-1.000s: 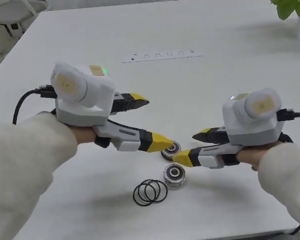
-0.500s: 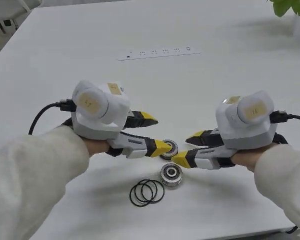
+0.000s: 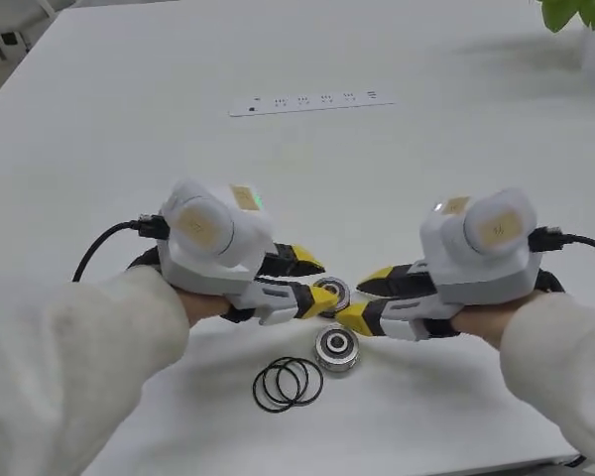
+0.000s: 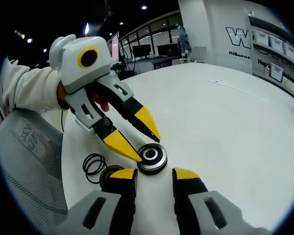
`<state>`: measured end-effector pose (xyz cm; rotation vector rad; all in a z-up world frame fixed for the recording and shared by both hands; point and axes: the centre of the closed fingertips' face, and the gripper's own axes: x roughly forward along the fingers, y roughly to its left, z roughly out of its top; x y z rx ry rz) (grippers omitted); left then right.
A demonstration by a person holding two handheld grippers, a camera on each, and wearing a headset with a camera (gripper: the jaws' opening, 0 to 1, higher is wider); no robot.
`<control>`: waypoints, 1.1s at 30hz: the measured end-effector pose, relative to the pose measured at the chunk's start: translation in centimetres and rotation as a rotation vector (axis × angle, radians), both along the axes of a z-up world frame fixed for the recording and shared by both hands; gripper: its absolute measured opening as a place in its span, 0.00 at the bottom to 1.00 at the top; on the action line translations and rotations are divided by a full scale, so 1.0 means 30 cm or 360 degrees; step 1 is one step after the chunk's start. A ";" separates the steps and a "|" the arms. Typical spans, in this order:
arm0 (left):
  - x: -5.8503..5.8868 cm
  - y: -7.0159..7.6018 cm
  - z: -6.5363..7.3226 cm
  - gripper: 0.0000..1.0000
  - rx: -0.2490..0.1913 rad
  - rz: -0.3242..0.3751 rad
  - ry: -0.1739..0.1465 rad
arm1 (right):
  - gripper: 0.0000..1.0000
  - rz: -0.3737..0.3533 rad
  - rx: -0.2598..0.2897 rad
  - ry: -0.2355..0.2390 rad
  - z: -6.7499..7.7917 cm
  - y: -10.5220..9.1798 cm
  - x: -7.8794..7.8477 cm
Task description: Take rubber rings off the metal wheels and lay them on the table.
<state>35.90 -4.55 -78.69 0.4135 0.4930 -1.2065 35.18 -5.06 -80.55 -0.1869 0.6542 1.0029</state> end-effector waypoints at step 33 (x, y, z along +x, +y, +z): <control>0.003 0.000 -0.011 0.14 -0.0039 0.0051 -0.0011 | 0.07 0.0046 -0.0061 -0.0032 -0.011 0.002 0.001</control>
